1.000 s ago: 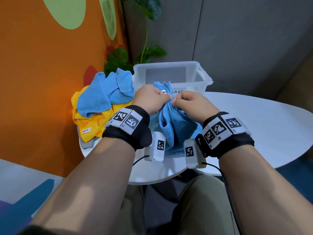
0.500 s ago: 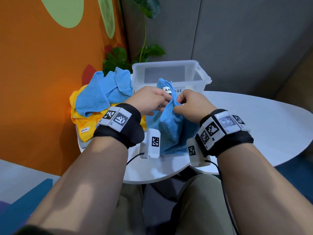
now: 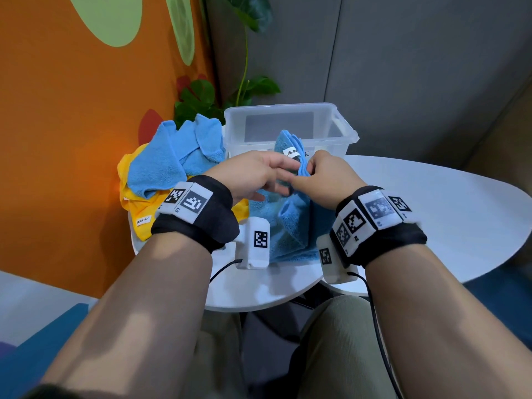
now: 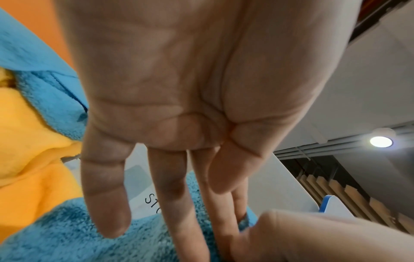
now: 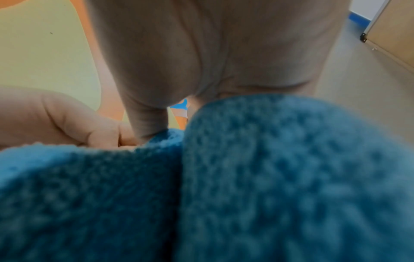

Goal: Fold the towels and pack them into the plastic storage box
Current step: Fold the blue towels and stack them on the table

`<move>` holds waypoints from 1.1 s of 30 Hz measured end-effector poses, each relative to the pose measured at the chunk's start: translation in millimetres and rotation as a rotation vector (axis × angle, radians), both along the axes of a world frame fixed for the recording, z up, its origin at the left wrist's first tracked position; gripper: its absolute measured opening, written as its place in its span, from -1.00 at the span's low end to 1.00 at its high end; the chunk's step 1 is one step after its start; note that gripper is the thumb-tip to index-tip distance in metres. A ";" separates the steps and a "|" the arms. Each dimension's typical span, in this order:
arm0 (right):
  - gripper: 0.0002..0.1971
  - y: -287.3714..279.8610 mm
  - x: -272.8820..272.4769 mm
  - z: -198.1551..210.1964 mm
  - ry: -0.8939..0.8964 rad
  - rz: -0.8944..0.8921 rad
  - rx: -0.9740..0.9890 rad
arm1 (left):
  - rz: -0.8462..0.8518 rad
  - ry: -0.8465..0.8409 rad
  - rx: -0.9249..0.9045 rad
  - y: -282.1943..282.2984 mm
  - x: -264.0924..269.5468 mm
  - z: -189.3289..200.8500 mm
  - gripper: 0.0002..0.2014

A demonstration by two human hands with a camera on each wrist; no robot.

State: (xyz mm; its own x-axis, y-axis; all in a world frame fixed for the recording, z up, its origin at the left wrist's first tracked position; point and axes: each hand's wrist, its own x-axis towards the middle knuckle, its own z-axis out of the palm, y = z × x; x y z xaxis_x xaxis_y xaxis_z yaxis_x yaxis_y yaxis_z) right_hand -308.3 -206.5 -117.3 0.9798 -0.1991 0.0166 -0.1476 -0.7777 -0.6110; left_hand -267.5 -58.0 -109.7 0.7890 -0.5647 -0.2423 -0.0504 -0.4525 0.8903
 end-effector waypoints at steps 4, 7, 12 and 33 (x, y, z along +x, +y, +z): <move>-0.88 -2.4 1.7 1.3 -0.018 0.043 -0.046 | 0.124 -0.143 0.009 4.6 7.6 -0.4 -0.67; -0.92 -3.5 1.0 3.8 -0.058 0.094 -0.034 | 0.350 -0.337 -0.035 11.2 19.0 -3.3 -0.82; -0.82 -5.5 -3.6 14.6 -0.179 0.182 -0.001 | 0.262 -0.382 -0.072 27.5 28.2 -1.4 -0.40; -0.77 -8.3 -3.1 10.6 -0.164 0.114 0.001 | 0.215 -0.596 -0.215 32.3 22.5 6.6 -0.69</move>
State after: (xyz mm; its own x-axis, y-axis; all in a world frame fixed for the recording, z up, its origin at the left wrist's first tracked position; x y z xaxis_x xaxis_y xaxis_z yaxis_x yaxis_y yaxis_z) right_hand -311.4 -214.9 -106.7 0.9803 -0.0872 0.1774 0.0425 -0.7834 -0.6201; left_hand -245.0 -25.7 -103.1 0.8533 -0.3673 0.3700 -0.4901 -0.3232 0.8095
